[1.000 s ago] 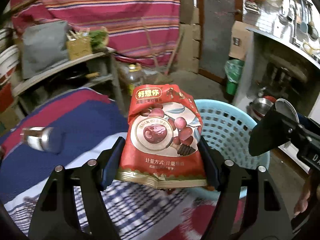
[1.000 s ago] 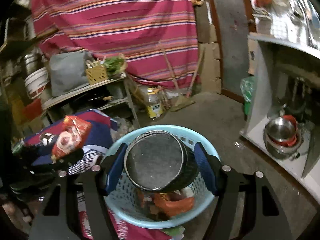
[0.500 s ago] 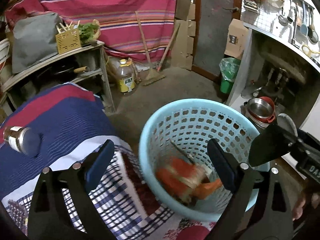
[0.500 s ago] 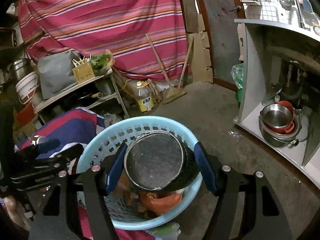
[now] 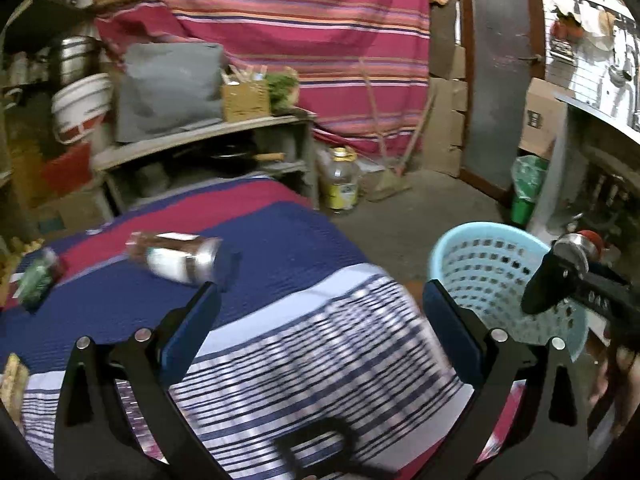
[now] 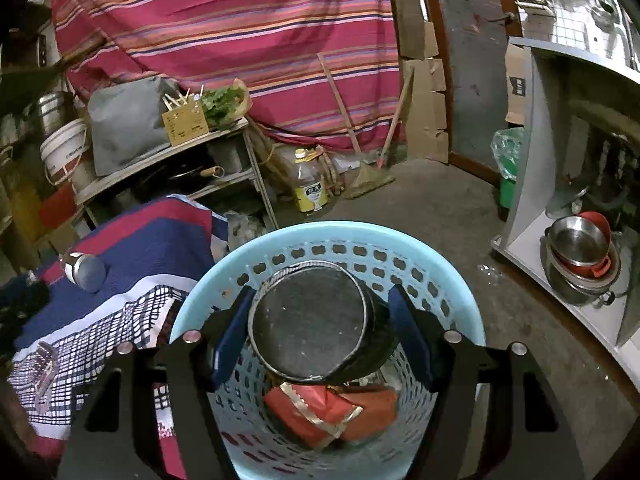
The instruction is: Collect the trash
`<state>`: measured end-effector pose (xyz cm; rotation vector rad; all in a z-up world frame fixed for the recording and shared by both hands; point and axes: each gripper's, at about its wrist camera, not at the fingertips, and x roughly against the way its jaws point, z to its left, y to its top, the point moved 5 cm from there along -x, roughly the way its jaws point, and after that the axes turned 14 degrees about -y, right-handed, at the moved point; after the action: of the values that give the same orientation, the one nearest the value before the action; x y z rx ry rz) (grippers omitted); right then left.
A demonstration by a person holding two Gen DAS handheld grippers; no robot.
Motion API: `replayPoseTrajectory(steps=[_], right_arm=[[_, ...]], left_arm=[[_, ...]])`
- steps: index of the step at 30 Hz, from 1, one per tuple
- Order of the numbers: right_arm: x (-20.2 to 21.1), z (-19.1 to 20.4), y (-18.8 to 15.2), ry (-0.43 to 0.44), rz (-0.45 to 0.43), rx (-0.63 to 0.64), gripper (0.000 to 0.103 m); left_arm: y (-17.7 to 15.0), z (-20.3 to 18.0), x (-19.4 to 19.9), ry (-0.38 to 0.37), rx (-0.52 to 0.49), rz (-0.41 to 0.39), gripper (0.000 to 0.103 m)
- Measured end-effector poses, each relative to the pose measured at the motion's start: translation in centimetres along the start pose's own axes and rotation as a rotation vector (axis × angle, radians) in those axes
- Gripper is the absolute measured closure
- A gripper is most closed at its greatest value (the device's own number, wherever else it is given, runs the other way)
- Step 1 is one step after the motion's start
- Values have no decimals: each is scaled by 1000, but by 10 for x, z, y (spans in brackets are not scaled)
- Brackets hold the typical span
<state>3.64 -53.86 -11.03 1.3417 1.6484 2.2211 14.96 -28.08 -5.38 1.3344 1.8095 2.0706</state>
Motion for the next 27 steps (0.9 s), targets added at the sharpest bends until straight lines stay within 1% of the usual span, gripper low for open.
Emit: replayPoseTrajectory(steps=[3, 5, 8, 11, 14, 17, 18, 20, 22, 25, 27], right_arm=[[-3, 6, 3, -9, -6, 7, 34], [-4, 12, 5, -23, -12, 18, 23], [-2, 19, 9, -35, -20, 35, 22], [11, 27, 12, -30, -31, 37, 20], [28, 38, 11, 2, -36, 27, 19], [52, 57, 7, 39, -51, 32, 17], [58, 61, 5, 49, -55, 36, 16], [79, 79, -1, 84, -71, 51, 9], [98, 95, -7, 122, -87, 66, 9], [123, 120, -16, 170, -102, 99, 9], [135, 134, -21, 194, -102, 114, 9]], left_arm=[[-11, 26, 29, 65, 10, -15, 6], [-18, 44, 48, 105, 21, -15, 6], [-33, 70, 74, 144, 46, 0, 6], [-49, 93, 99, 186, 70, 14, 6], [-63, 113, 125, 219, 118, 9, 6], [-72, 129, 152, 227, 171, -19, 6], [-74, 134, 162, 237, 186, -35, 6], [-77, 140, 178, 246, 207, -70, 6], [-83, 145, 195, 268, 210, -97, 6], [-94, 145, 203, 285, 185, -68, 5], [-100, 147, 204, 297, 191, -60, 5]])
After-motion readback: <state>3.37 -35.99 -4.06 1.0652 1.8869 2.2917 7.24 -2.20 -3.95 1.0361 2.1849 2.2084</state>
